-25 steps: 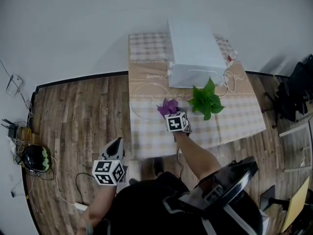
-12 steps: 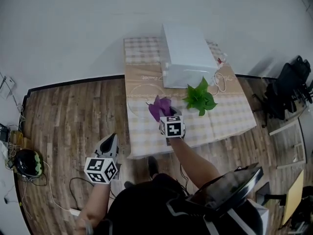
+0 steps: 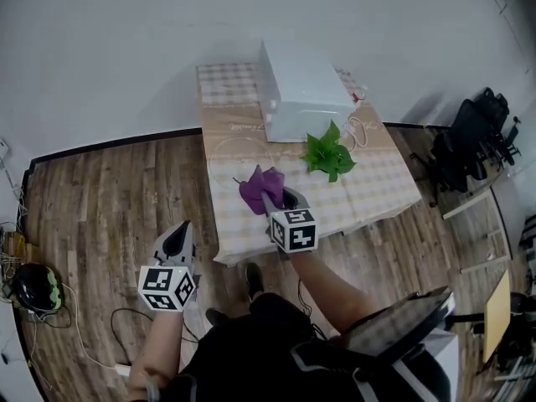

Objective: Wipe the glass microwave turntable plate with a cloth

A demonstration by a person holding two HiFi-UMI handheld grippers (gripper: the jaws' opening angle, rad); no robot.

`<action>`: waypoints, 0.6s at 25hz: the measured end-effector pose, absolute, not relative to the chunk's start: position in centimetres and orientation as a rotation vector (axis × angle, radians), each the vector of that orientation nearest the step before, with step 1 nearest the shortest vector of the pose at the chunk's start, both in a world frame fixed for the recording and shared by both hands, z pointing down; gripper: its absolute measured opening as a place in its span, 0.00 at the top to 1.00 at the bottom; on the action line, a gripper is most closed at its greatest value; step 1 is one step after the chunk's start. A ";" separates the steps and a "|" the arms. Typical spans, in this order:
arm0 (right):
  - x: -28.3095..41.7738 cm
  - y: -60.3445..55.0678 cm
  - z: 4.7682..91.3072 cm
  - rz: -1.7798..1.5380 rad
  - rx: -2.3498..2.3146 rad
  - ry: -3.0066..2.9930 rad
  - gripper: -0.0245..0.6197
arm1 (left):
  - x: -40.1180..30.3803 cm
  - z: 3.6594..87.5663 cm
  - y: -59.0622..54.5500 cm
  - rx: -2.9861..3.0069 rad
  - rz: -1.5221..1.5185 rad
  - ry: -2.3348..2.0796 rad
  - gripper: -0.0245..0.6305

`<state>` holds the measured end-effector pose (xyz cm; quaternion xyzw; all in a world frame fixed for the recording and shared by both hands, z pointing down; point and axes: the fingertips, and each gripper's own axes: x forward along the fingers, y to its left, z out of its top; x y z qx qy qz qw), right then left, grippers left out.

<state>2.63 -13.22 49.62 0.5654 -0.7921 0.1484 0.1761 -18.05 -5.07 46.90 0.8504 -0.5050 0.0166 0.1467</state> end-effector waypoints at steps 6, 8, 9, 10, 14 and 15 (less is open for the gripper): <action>1.3 -10.0 47.2 0.406 1.586 -2.313 0.74 | -18.7 46.3 -3.8 2.456 0.048 -1.470 0.96; 1.1 -9.5 46.5 0.398 1.583 -2.343 0.74 | -18.5 45.7 -3.4 2.469 0.054 -1.479 0.96; 1.1 -9.3 46.1 0.394 1.574 -2.361 0.74 | -18.4 45.4 -3.3 2.477 0.059 -1.489 0.96; 0.9 -9.2 45.8 0.383 1.561 -2.379 0.74 | -18.4 45.1 -3.2 2.483 0.062 -1.502 0.96; 0.8 -9.6 44.6 0.367 1.541 -2.427 0.74 | -18.5 43.6 -3.7 2.484 0.055 -1.560 0.96; 0.9 -9.7 44.4 0.375 1.542 -2.432 0.74 | -18.4 43.4 -3.7 2.481 0.055 -1.571 0.96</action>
